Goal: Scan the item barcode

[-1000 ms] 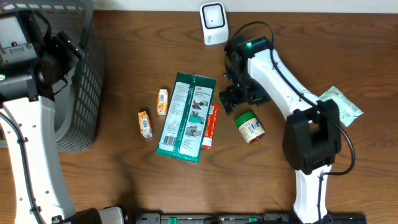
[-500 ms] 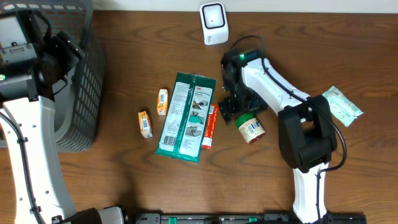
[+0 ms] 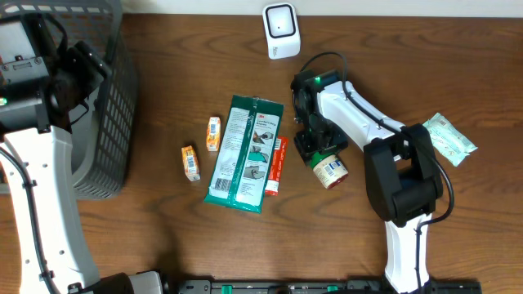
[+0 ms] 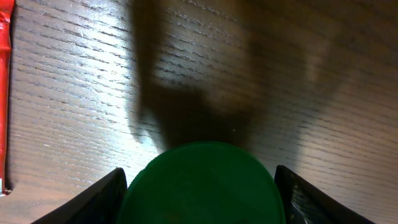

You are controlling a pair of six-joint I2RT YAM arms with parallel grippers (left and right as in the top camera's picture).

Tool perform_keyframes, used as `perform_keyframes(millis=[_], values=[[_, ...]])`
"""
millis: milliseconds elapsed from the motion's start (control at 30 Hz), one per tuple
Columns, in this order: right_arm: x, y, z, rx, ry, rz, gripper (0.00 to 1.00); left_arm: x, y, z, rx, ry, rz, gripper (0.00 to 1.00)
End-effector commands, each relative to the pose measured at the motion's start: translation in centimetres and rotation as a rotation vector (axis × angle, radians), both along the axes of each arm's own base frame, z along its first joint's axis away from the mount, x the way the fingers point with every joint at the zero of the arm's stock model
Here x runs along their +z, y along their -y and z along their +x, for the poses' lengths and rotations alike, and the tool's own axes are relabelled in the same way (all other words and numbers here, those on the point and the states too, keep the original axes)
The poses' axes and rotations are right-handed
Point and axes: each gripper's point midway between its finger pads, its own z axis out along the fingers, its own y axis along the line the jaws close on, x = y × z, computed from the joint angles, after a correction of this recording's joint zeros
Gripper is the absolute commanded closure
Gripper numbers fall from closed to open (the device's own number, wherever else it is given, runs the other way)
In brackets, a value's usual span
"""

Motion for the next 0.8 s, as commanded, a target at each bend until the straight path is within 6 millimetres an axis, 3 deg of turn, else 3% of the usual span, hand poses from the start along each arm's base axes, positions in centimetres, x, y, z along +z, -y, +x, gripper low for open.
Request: perform_keyframes(millis=[0,333,467,767], values=[[-0.5,0.2,-0.3,0.023,-0.009,-0.026,0.30,0.1,-0.3,0.1,0.007,0.000,0.009,0.16],[-0.3,2.1,0.7,0.053,0.040,-0.135,0.32,0.1,-0.3,0.1,0.008,0.000,0.009,0.16],[-0.3,2.1,0.7,0.053,0.041,-0.135,0.22,0.1,-0.3,0.1,0.007,0.000,0.009,0.16],[-0.4,1.9,1.2,0.070,0.059,-0.125,0.19,0.1,-0.3,0.1,0.008,0.000,0.009,0.16]])
